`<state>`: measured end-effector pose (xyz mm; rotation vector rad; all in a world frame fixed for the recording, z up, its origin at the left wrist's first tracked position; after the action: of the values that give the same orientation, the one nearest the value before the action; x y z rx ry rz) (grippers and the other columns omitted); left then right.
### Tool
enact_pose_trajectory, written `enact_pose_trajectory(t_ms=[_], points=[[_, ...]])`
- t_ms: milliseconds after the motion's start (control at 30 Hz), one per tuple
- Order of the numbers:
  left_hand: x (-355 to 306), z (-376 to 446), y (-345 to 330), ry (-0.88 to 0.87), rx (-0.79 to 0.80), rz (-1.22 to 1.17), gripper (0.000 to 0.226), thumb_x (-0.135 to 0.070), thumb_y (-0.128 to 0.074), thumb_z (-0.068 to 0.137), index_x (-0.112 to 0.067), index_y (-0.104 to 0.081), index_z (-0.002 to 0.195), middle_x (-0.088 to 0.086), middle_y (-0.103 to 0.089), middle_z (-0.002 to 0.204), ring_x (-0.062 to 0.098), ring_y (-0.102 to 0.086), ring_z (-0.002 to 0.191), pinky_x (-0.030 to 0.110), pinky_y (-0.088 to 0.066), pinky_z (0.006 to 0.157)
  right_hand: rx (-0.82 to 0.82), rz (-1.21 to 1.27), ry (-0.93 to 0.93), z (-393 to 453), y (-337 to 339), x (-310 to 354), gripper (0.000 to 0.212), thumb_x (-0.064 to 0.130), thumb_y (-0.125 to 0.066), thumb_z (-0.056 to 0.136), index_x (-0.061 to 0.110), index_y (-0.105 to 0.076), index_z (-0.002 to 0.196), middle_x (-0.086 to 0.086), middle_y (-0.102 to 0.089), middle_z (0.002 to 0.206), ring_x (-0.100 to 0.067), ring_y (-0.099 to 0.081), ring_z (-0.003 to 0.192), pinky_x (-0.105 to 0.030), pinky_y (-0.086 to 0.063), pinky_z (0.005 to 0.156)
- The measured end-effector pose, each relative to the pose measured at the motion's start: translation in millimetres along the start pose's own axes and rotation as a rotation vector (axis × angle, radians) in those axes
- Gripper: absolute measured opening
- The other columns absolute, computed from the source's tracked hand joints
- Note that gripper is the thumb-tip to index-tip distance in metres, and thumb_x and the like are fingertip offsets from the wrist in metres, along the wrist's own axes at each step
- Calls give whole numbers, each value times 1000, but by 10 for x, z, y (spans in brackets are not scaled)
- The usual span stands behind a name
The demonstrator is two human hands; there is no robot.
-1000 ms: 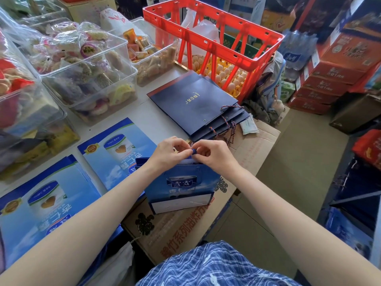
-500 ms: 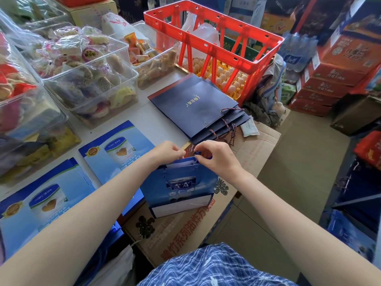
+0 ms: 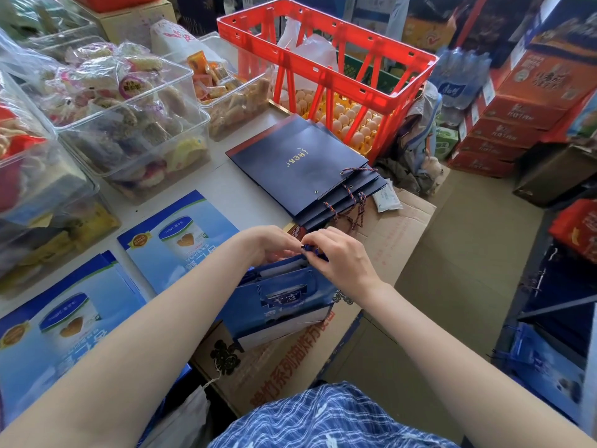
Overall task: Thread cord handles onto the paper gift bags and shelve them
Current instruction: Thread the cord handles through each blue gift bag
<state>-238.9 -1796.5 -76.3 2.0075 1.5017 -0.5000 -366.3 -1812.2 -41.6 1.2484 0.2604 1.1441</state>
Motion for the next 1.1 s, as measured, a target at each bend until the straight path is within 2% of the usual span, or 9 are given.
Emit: enact_pose_trajectory(t_ms=[100, 233, 333, 433, 567, 733, 867, 967, 1100], points=[[24, 25, 65, -109, -153, -20, 14, -15, -62, 88, -9, -68, 99, -2, -51, 73, 7, -43, 65, 15, -36, 55, 33, 30, -11, -44, -16, -12, 14, 13, -68, 78, 10, -67, 91, -1, -68, 84, -20, -59, 76, -34, -53, 61], [60, 60, 92, -239, -276, -77, 10, -15, -59, 90, -7, -66, 90, 3, -59, 74, 9, -56, 71, 15, -44, 61, 169, 105, -164, 1, -51, -46, 16, 17, -69, 82, 12, -68, 97, -3, -65, 86, -19, -56, 81, -37, -50, 73], [26, 65, 123, -334, -388, -171, 13, -11, -52, 94, -12, -55, 81, 11, -64, 82, 0, -59, 45, 11, -46, 47, 268, 166, -270, 83, -81, -74, 16, 15, -67, 83, 12, -67, 98, 3, -62, 80, -17, -52, 79, -38, -48, 78], [25, 78, 136, -405, -432, -194, 17, -12, -49, 95, -15, -52, 78, 15, -66, 86, 2, -62, 47, 13, -51, 52, 302, 182, -299, 102, -86, -84, 16, 11, -65, 83, 11, -66, 99, 7, -59, 78, -10, -46, 71, -34, -48, 76], [66, 74, 143, -412, -462, -213, 8, -16, -47, 97, -10, -53, 95, 14, -67, 92, 19, -69, 69, 24, -56, 65, 286, 179, -290, 47, -84, -72, 19, 11, -64, 86, 13, -65, 104, 8, -57, 83, -9, -45, 72, -30, -46, 75], [32, -2, 156, -404, -361, -265, 8, -14, -50, 95, -10, -56, 92, 10, -66, 83, 9, -66, 57, 18, -55, 57, 222, 141, -312, 35, -79, -126, 20, 9, -63, 87, 15, -64, 106, 3, -46, 102, -4, -45, 65, -24, -47, 72], [79, -218, 420, -449, -421, 19, 7, -17, -59, 90, -12, -61, 86, 3, -65, 81, 4, -62, 68, 19, -49, 66, 220, 151, -366, 107, -77, -192, 16, 5, -60, 87, 11, -67, 100, 0, -53, 104, -7, -46, 67, -22, -43, 72], [249, -436, 612, -435, -489, 325, 5, -21, -68, 83, -19, -64, 81, -14, -60, 76, 5, -56, 73, 7, -38, 59, 186, 157, -341, 140, -65, -184, 11, 5, -63, 85, 10, -66, 95, 4, -48, 99, -5, -46, 62, -21, -42, 69], [478, -513, 641, -372, -401, 357, 8, -28, -69, 82, -26, -62, 78, -15, -62, 81, 5, -59, 79, 12, -41, 64, 218, 101, -227, 187, -162, -49, 11, 5, -62, 86, 10, -69, 93, 2, -51, 90, -14, -49, 71, -28, -43, 68]])
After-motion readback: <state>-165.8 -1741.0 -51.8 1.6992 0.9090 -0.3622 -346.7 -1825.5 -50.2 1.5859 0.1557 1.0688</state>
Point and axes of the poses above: each hand's wrist, its own z-axis towards the middle knuckle, its own y-axis out of the back of the hand, x = y × z, the point moved 5 cm from there along z, towards the middle knuckle
